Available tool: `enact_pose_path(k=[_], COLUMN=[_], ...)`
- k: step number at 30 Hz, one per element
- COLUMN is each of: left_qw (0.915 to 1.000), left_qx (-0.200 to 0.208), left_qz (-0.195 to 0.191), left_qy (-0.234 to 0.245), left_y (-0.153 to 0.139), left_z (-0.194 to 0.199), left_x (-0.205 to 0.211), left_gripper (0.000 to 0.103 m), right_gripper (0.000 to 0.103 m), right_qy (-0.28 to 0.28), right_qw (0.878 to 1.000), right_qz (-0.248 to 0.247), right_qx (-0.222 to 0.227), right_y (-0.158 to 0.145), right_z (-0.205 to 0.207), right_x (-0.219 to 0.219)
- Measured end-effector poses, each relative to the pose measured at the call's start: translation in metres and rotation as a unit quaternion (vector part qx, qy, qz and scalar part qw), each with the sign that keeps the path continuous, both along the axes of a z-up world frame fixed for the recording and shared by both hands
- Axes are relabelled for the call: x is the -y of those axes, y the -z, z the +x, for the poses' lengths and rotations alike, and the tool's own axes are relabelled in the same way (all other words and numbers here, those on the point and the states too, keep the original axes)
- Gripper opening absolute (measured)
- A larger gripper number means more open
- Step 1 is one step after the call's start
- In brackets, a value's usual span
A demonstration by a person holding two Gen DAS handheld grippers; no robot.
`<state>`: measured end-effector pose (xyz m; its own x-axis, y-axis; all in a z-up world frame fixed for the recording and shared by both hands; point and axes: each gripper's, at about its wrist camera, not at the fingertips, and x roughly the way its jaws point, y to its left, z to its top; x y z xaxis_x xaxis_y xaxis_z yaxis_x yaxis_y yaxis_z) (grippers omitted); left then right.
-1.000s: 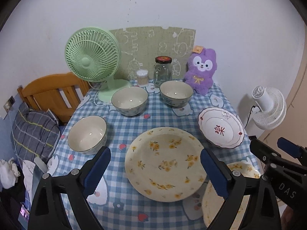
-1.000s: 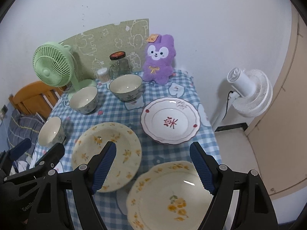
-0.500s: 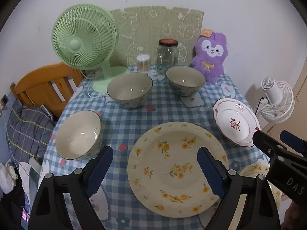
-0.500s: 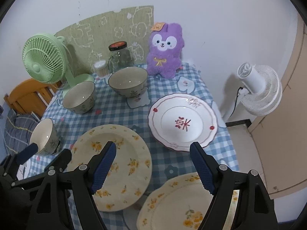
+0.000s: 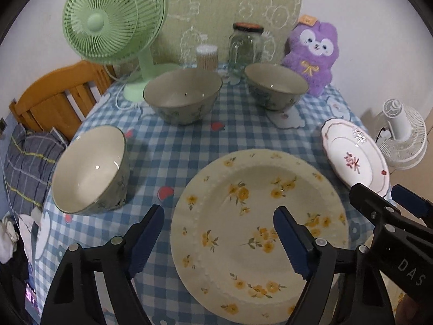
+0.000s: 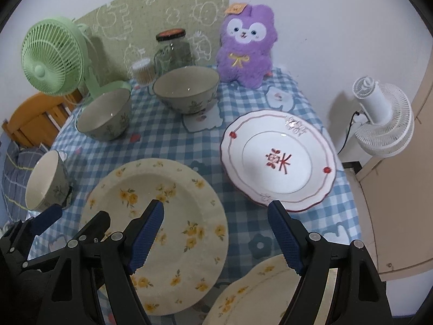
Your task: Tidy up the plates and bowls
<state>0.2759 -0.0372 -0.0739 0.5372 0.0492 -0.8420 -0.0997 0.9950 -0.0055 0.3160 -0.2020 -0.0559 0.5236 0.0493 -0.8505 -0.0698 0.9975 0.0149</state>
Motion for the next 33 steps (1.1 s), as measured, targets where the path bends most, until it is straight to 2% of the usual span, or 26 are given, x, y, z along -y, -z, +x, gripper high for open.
enact_pose_path(k=[9, 11, 18, 21, 24, 28, 33], left_qw=[0.9995, 0.9993, 0.9982, 0.9979, 0.9974, 0.9967, 0.9962], left_qx=[-0.026, -0.034, -0.057, -0.060, -0.065, -0.074, -0.078], left_qz=[0.010, 0.007, 0.003, 0.001, 0.007, 0.011, 0.006], left_qy=[-0.015, -0.016, -0.019, -0.022, -0.030, -0.032, -0.038], left_y=[0.027, 0.032, 0.046, 0.049, 0.051, 0.051, 0.051], left_z=[0.007, 0.010, 0.013, 0.014, 0.016, 0.018, 0.019], left_x=[-0.004, -0.006, -0.012, -0.015, -0.017, -0.017, -0.019], left_gripper=[0.081, 0.077, 0.069, 0.064, 0.056, 0.056, 0.054], right_gripper=[0.081, 0.080, 0.072, 0.070, 0.064, 0.058, 0.058], right_qy=[-0.005, -0.007, -0.007, -0.005, -0.003, -0.001, -0.002], right_qw=[1.000, 1.000, 0.998, 0.998, 0.997, 0.996, 0.996], right_qz=[-0.006, -0.008, -0.013, -0.015, -0.019, -0.020, -0.024], right_qx=[-0.023, -0.028, -0.057, -0.063, -0.072, -0.082, -0.081], right_y=[0.028, 0.033, 0.055, 0.061, 0.068, 0.073, 0.073], right_z=[0.012, 0.015, 0.023, 0.026, 0.028, 0.030, 0.031], right_x=[-0.009, -0.011, -0.017, -0.017, -0.017, -0.017, -0.019])
